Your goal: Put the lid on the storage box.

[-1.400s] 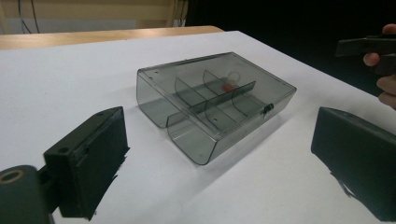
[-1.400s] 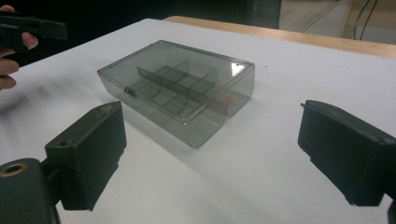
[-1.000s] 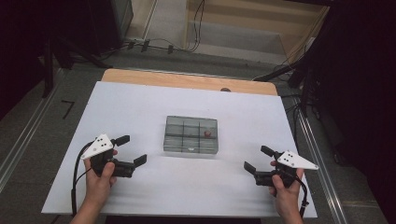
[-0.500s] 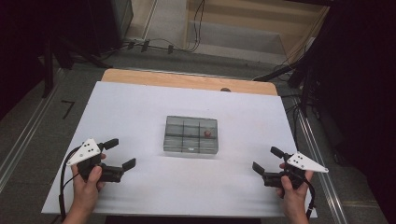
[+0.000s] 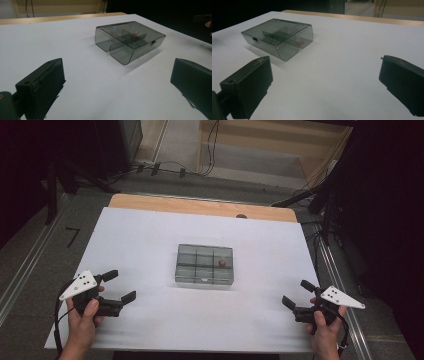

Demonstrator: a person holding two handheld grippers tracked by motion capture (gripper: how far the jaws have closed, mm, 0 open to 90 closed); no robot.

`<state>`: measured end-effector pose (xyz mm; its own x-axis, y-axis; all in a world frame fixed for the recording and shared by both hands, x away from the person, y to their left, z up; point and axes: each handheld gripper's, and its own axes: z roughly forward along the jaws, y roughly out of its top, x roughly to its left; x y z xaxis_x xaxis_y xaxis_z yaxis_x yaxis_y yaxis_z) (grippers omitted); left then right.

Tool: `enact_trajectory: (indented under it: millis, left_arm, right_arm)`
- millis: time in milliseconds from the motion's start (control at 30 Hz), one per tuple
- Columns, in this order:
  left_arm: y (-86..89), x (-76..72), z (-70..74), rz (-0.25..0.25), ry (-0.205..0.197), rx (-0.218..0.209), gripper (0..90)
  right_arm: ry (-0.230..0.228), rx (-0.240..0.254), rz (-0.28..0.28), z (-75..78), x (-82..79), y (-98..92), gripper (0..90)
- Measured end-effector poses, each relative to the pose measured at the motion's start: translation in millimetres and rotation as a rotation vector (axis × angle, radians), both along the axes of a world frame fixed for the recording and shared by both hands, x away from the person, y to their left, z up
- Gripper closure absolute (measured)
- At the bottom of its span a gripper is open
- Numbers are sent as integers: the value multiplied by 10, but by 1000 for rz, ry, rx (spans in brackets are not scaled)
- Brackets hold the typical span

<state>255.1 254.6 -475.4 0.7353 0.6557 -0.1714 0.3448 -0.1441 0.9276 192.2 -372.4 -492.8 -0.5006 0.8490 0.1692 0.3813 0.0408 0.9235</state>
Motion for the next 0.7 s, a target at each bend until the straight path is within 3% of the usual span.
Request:
enact_trajectory:
  millis: [300, 700]
  left_arm:
    - [170, 54, -63, 29, 9, -17, 0]
    - [160, 112, -160, 50, 26, -10, 0]
  right_arm:
    - [10, -36, -29, -82, 4, -97, 0]
    - [33, -1, -51, -186, 17, -186, 0]
